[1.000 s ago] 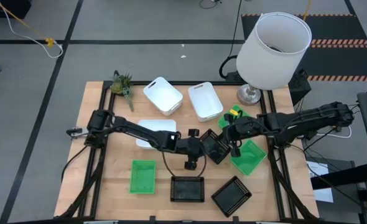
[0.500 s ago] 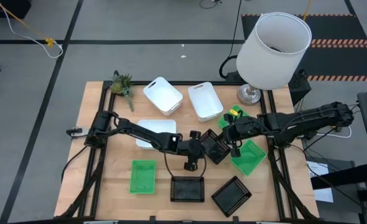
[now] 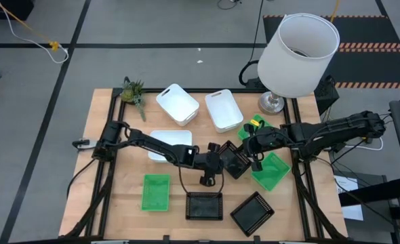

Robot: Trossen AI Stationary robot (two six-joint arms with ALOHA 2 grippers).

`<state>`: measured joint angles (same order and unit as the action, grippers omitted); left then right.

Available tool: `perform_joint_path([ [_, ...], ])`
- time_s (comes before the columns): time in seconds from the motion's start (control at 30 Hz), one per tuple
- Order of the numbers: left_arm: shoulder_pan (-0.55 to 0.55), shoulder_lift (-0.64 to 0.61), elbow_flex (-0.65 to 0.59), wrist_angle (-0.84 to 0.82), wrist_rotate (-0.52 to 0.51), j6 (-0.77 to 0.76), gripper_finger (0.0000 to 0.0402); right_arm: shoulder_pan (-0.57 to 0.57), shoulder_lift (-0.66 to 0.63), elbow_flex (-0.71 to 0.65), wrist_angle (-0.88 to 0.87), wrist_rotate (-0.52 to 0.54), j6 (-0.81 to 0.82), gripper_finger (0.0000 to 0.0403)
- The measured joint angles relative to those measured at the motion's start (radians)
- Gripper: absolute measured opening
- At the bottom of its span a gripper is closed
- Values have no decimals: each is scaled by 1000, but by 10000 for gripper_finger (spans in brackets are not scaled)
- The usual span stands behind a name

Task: Stack baskets by color
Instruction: Stack the top black bin into the bottom left black bin

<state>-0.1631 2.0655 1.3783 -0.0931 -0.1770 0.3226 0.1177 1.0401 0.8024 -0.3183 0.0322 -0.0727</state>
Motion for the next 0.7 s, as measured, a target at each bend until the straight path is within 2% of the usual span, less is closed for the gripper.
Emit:
perform_joint_path([
  [0.3,0,0,0,8,0,19,180,0,0,0,0,0,0,2],
  [0.7,6,8,0,14,0,50,96,0,0,0,0,0,0,2],
])
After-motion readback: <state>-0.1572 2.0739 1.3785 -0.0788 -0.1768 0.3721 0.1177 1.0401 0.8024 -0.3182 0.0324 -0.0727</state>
